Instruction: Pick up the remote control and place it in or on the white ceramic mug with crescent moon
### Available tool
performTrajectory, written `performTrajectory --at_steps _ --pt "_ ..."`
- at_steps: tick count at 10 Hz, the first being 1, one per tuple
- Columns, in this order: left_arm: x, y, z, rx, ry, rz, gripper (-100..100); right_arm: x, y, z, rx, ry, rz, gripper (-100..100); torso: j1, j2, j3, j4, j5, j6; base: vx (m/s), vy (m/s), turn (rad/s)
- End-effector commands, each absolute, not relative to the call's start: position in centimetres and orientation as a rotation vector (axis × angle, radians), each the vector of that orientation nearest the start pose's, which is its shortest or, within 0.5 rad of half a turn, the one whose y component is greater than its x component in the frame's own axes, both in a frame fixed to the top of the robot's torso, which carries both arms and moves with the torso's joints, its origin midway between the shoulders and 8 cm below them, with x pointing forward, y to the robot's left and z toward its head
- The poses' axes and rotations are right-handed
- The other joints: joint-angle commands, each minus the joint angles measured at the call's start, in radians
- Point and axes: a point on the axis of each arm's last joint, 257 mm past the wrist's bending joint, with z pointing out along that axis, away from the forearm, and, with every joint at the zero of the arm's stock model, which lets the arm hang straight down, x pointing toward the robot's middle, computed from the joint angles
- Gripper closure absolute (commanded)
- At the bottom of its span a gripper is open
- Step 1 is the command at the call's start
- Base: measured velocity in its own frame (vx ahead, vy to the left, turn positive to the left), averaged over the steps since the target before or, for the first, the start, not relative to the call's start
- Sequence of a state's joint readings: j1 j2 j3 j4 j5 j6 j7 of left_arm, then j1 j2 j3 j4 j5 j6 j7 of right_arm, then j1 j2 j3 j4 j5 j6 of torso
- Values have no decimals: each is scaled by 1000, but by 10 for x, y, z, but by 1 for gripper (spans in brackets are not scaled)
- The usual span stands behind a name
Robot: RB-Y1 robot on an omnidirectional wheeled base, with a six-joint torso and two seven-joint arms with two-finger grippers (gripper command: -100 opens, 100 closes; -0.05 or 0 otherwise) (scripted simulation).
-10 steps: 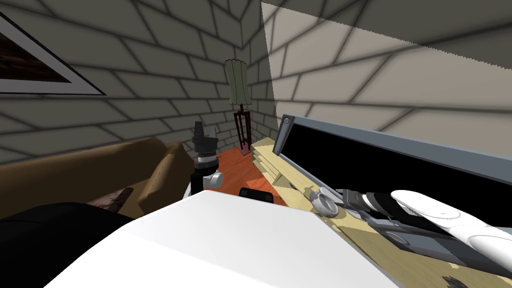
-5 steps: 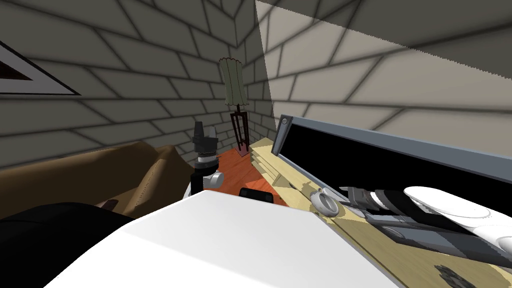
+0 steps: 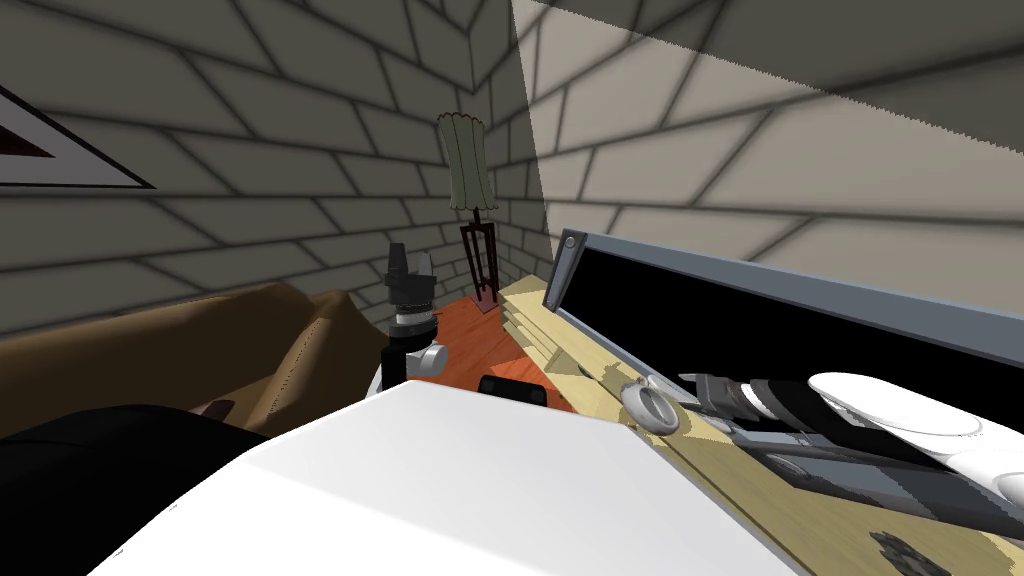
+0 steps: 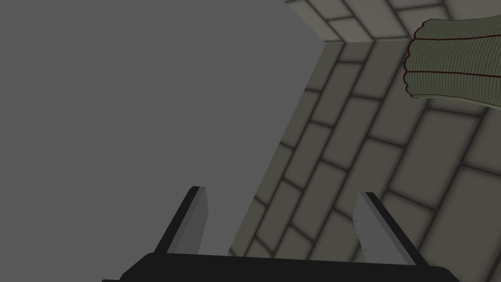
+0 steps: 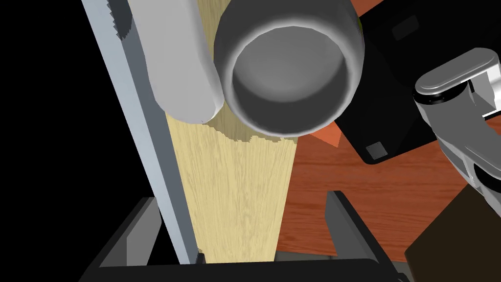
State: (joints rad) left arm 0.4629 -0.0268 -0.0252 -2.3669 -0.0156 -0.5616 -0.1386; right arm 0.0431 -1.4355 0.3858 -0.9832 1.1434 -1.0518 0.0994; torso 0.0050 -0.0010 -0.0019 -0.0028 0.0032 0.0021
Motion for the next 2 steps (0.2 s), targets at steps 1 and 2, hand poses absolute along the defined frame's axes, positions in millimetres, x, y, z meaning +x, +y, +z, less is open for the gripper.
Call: performTrajectory --at_steps 1,2 --pt "315 263 84 -481 496 -1233 0 258 -612 -320 -1278 2560 44 0 0 0 0 0 0 0 0 0 0" --pt "315 263 84 -481 496 -1233 0 258 -612 -320 -1278 2560 44 0 0 0 0 0 0 0 0 0 0"
